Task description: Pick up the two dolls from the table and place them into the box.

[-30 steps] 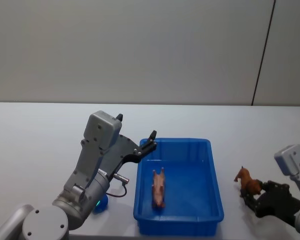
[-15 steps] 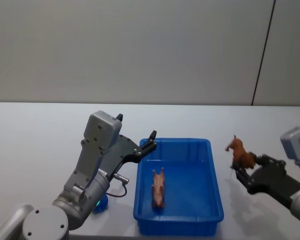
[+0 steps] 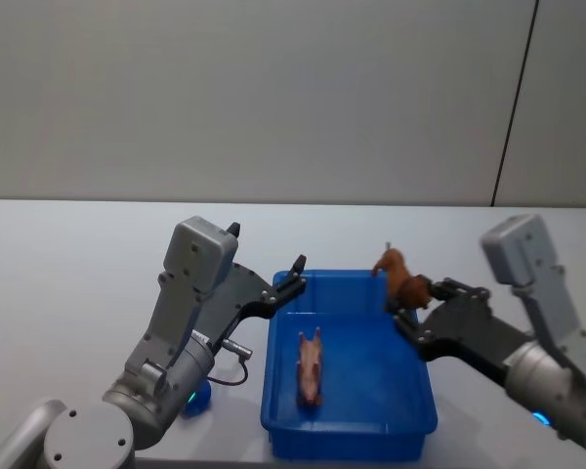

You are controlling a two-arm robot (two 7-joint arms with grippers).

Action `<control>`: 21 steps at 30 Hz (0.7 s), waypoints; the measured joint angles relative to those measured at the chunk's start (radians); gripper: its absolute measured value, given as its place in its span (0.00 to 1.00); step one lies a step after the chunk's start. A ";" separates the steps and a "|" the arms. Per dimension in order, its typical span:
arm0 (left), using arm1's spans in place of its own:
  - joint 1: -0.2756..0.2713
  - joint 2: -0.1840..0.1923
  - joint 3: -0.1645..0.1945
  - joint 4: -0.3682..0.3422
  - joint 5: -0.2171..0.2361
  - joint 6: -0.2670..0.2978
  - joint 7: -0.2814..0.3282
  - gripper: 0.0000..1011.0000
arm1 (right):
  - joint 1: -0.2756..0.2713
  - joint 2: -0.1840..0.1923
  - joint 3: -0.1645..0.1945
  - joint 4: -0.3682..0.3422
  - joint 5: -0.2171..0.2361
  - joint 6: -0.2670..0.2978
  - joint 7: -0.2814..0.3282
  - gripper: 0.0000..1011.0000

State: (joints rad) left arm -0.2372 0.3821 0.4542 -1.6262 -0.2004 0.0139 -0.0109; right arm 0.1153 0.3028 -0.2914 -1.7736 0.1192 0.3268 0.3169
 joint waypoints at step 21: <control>0.000 0.000 0.000 0.000 0.000 0.000 0.000 0.99 | 0.060 -0.065 -0.044 0.051 -0.070 0.036 0.022 0.98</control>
State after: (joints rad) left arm -0.2372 0.3822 0.4542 -1.6262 -0.2004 0.0138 -0.0109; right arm 0.1752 0.2373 -0.3356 -1.7229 0.0495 0.3630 0.3386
